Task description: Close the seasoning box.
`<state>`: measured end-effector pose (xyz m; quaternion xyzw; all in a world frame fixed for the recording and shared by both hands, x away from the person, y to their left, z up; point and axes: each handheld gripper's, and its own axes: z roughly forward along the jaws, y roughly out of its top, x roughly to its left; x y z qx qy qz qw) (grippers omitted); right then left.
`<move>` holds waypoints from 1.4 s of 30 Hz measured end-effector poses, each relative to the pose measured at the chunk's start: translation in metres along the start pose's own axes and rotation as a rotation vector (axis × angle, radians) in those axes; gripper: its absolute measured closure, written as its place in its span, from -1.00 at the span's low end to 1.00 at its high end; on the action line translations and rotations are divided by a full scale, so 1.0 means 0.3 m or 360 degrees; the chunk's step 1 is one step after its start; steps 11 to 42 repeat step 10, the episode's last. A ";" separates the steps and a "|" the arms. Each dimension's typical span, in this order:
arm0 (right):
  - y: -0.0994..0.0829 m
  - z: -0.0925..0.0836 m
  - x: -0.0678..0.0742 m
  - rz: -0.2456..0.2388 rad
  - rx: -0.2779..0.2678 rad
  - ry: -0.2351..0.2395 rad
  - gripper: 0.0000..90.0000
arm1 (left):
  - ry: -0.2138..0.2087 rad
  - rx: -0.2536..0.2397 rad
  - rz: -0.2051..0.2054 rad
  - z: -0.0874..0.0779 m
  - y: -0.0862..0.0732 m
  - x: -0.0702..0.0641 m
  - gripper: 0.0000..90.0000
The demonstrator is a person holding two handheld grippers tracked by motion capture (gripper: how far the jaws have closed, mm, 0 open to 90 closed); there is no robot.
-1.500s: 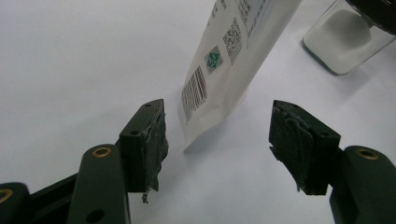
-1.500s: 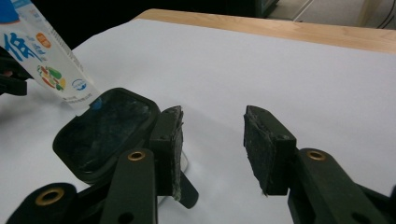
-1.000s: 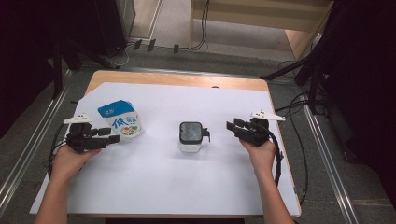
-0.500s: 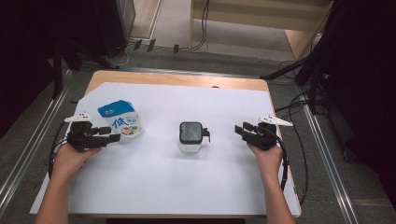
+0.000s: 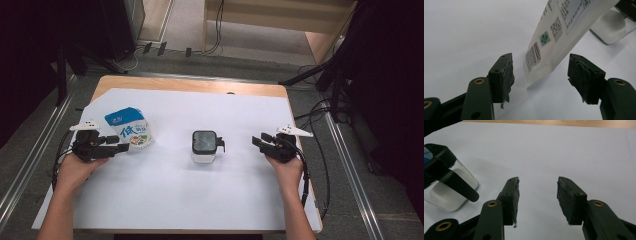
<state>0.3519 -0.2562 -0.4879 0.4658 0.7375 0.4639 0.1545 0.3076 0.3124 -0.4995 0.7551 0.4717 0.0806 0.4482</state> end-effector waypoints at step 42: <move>-0.002 0.007 0.002 0.0018 0.0007 0.0009 0.14 | 0.0002 -0.0003 -0.0004 -0.001 0.001 -0.001 -0.15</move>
